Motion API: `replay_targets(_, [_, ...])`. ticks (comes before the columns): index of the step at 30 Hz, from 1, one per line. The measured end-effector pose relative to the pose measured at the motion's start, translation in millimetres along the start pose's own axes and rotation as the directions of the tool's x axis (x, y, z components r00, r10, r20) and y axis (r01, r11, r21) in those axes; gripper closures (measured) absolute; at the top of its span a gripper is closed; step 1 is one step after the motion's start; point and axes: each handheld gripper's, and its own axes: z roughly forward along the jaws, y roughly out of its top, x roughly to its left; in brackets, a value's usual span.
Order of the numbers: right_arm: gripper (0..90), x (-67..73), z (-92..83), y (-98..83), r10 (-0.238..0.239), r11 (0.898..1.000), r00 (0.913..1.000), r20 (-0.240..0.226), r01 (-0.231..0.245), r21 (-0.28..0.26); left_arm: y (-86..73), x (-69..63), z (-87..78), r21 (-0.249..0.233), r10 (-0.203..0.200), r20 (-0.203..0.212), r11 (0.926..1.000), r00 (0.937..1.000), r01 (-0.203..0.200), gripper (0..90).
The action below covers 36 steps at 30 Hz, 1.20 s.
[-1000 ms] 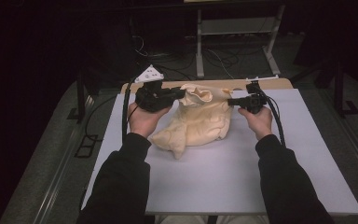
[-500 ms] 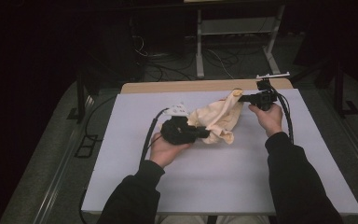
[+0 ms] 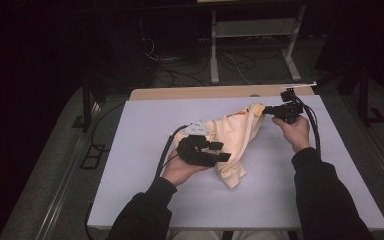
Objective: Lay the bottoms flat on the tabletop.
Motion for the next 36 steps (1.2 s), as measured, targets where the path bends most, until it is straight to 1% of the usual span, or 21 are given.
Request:
replay_targets(2, [81.8,0.5,0.4,-1.3,-0.003,1.0,1.0,0.001,0.003,-0.002,0.9,5.3,-6.1,-0.019,-0.021,-0.009,0.9996,0.9997,0.021,39.5])
replay_targets(3, [81.8,0.5,0.4,-1.3,-0.003,1.0,1.0,0.001,0.003,-0.002,1.1,7.7,-8.7,-0.026,-0.031,-0.013,0.9992,0.9994,0.031,39.5])
replay_targets(4, [81.8,0.5,0.4,-1.3,-0.002,1.0,1.0,-0.001,0.002,-0.002,0.9,9.8,-10.8,-0.035,-0.035,-0.022,0.9988,0.9991,0.034,36.7])
replay_targets(5, [81.7,0.6,0.2,-1.2,-0.006,1.0,1.0,0.0,0.006,-0.001,0.7,11.6,-12.6,-0.041,-0.038,-0.031,0.9985,0.9988,0.036,32.2])
replay_targets(6, [81.7,0.6,0.2,-1.2,-0.006,1.0,1.0,0.0,0.006,-0.001,0.3,13.3,-13.8,-0.043,-0.039,-0.04,0.9984,0.9984,0.037,32.2])
replay_targets(7, [81.7,0.7,-0.1,-1.2,-0.004,1.0,1.0,-0.003,0.004,-0.002,-0.3,14.6,-14.5,-0.044,-0.042,-0.047,0.9982,0.998,0.04,26.3])
replay_targets(8, [81.7,1.0,-0.2,-1.2,-0.005,1.0,1.0,-0.004,0.005,-0.001,-0.8,16.0,-15.1,-0.044,-0.038,-0.055,0.9984,0.9978,0.036,23.2])
replay_targets(9, [81.7,1.0,-0.2,-1.2,-0.005,1.0,1.0,-0.004,0.005,-0.001,-1.2,17.0,-15.6,-0.045,-0.036,-0.064,0.9984,0.9973,0.033,23.2])
replay_targets(10, [81.6,1.7,-0.8,-1.4,-0.01,1.0,0.9999,-0.005,0.01,0.0,-1.6,18.7,-16.4,-0.05,-0.035,-0.076,0.9983,0.9965,0.031,19.5])
replay_targets(11, [81.6,1.9,-1.0,-1.7,-0.011,1.0,0.9999,-0.006,0.011,-0.002,-1.6,18.7,-16.4,-0.05,-0.035,-0.076,0.9983,0.9965,0.031,17.6])
replay_targets(13, [81.6,2.3,-1.4,-1.9,-0.011,1.0,0.9999,-0.007,0.011,-0.001,-1.8,20.5,-17.1,-0.06,-0.037,-0.084,0.9977,0.9957,0.032,15.7])
replay_targets(16, [81.5,3.1,-3.5,-3.5,-0.02,1.0,0.9997,-0.011,0.02,-0.003,-2.3,23.5,-18.1,-0.062,-0.028,-0.105,0.9979,0.9941,0.021,13.4])
replay_targets(17, [81.5,3.3,-5.1,-4.7,-0.024,1.0,0.9996,-0.013,0.024,0.0,-2.8,25.2,-18.3,-0.06,-0.028,-0.113,0.998,0.9933,0.021,13.3])
replay_targets(18, [81.5,3.4,-5.9,-5.2,-0.026,1.0,0.9995,-0.014,0.026,0.0,-3.9,29.1,-18.9,-0.047,-0.025,-0.135,0.9987,0.9905,0.019,13.3])
replay_targets(19, [81.5,3.4,-5.9,-5.2,-0.026,1.0,0.9995,-0.014,0.026,0.0,-3.9,29.1,-18.9,-0.047,-0.025,-0.135,0.9987,0.9905,0.019,13.3])
replay_targets(22, [81.5,3.6,-8.2,-7.6,-0.031,0.999,0.9993,-0.02,0.031,-0.007,-6.9,40.4,-21.4,-0.047,-0.058,-0.16,0.9976,0.9854,0.051,13.2])
replay_targets(27, [81.5,3.1,-10.4,-12.0,-0.031,0.999,0.9991,-0.029,0.031,-0.009,-10.2,60.9,-28.3,-0.033,-0.101,-0.211,0.9948,0.9723,0.096,10.4])
replay_targets(30, [81.5,1.9,-11.7,-14.0,-0.03,1.0,0.9991,-0.029,0.03,-0.008,-13.1,70.9,-33.8,-0.037,-0.127,-0.241,0.9919,0.9621,0.121,9.4])
replay_targets(32, [81.5,1.2,-12.1,-15.2,-0.032,0.999,0.999,-0.03,0.032,-0.007,-15.7,77.3,-36.5,-0.045,-0.15,-0.262,0.9887,0.9533,0.143,9.4])
replay_targets(34, [81.5,1.0,-12.3,-16.2,-0.031,1.0,0.9991,-0.031,0.03,-0.006,-18.4,84.2,-38.3,-0.052,-0.163,-0.284,0.9866,0.9448,0.155,9.2])
replay_targets(36, [81.5,1.2,-12.3,-16.9,-0.028,1.0,0.9991,-0.033,0.028,-0.008,-21.2,91.4,-39.0,-0.066,-0.19,-0.299,0.9818,0.9352,0.178,9.1])
